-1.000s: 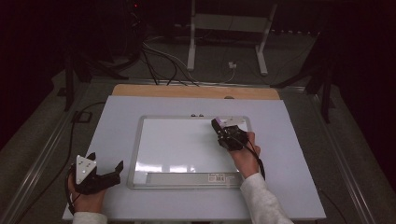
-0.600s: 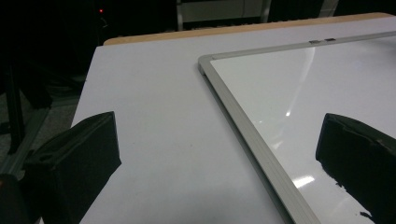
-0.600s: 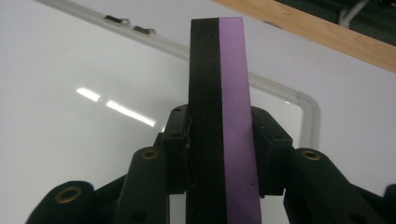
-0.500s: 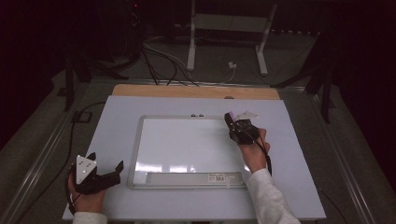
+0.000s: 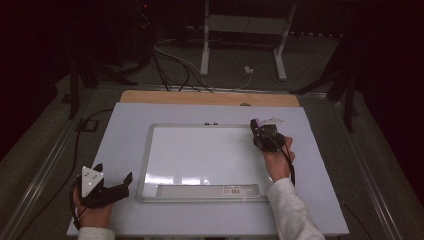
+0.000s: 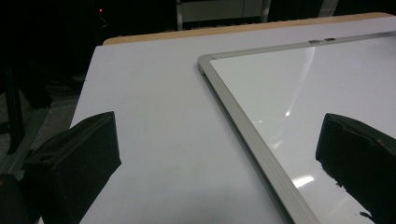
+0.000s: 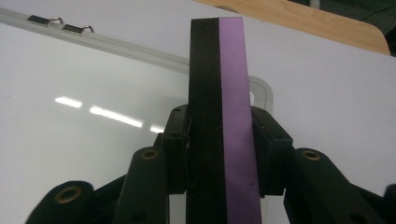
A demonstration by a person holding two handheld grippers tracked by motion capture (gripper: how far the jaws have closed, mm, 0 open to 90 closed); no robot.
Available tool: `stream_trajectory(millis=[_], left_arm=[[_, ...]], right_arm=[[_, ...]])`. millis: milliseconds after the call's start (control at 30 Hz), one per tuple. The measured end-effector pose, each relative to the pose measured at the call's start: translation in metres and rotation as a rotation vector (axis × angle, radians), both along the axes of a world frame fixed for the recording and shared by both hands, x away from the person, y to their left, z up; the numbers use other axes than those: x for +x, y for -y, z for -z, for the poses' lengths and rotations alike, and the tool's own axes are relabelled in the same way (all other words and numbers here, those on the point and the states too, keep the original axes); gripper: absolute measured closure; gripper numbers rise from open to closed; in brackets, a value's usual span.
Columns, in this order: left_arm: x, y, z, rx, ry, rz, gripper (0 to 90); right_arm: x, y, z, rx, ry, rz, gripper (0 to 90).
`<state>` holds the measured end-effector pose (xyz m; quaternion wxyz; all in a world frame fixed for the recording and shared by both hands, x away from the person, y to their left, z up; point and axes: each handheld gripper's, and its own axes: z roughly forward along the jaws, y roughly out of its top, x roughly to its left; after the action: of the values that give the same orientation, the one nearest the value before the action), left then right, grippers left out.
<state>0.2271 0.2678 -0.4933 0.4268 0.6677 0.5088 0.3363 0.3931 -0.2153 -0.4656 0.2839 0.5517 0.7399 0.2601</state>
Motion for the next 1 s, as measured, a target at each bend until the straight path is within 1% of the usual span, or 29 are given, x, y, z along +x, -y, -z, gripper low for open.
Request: stream_trajectory(millis=[200, 300, 367, 567, 800, 1000], left_arm=[[0.0, 0.0, 0.0, 0.001, -0.002, 0.001, 0.6], [0.0, 0.0, 0.0, 0.0, -0.002, 0.001, 0.6], [0.0, 0.0, 0.0, 0.001, -0.002, 0.001, 0.6], [0.0, 0.0, 0.0, 0.002, -0.002, -0.001, 0.6], [-0.001, -0.001, 0.0, 0.002, -0.001, -0.003, 0.6], [-0.001, -0.001, 0.0, 0.002, 0.0, -0.004, 0.6]], right_arm=[[0.003, 0.006, 0.004, 0.003, -0.009, 0.031, 63.6], [0.005, 0.009, 0.006, 0.011, -0.018, 0.041, 63.6], [0.006, 0.011, 0.007, 0.027, -0.023, 0.047, 63.5], [0.008, 0.011, 0.01, 0.036, -0.036, 0.052, 63.4], [0.01, 0.01, 0.018, 0.053, -0.061, 0.09, 63.4], [0.012, 0.012, 0.02, 0.068, -0.063, 0.106, 63.3]])
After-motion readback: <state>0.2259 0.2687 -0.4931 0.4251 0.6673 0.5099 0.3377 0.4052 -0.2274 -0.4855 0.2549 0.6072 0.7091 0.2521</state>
